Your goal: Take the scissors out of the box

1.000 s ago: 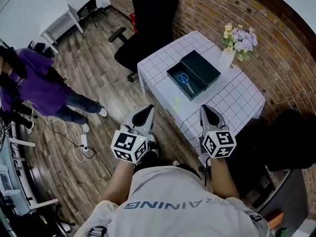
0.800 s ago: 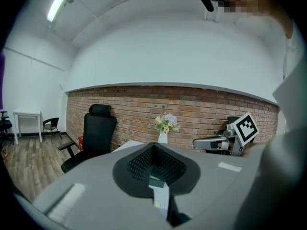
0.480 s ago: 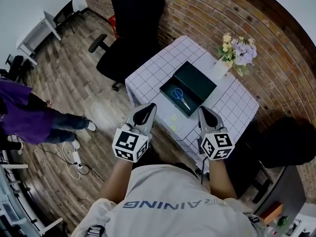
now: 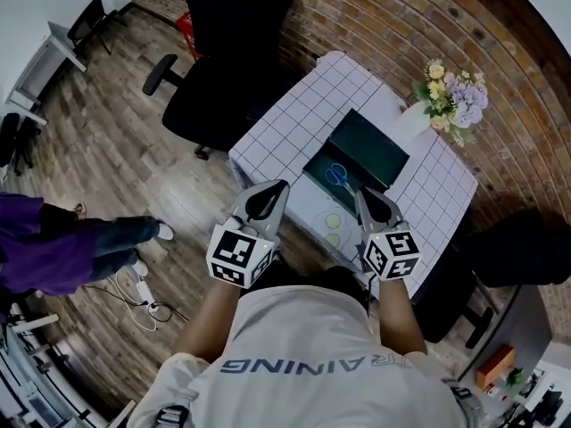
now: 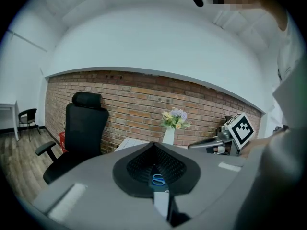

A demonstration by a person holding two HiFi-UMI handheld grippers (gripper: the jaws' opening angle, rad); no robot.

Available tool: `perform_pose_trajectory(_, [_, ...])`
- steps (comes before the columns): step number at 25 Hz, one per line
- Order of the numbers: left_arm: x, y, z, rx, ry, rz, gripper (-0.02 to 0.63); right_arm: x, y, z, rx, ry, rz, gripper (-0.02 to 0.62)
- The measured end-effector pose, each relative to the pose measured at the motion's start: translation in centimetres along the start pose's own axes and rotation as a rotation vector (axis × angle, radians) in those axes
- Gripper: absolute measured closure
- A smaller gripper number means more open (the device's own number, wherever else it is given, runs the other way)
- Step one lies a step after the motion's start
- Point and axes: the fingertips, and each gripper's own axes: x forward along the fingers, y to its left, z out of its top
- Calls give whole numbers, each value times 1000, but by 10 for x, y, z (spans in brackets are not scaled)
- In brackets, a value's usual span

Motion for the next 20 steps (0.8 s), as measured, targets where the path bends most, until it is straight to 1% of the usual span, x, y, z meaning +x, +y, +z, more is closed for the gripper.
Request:
perform_pose_trajectory(3, [11,8,-3,-13,17,-5,603,13,-7,-7,-11,35,-8,572])
perform_pose_trajectory(7, [27,5,-6,-42,33,4,603,29,-25,-15,-55,109,2,560])
perform_pose_trajectory(9, [33,0,-5,-54,32,15,603,38,-32,-24,-73,180,29,550])
perform_pose_trajectory(11, [37,-2,-6,-63,34,32,603,49,-39,-39,-89,277,56,504])
perform_pose_trajectory(14, [38,-1,-11,-77,43,61,603,67,-43,-62,-134,417,93,486])
perform_pose_trajectory(17, [32,1,-21,-94,59,93,603,87,-39,-82,-167,511,126,459])
perform_pose_trajectory(20, [26,6,-26,-120,62,125,603,108,-37,-99,-200,585,133,457])
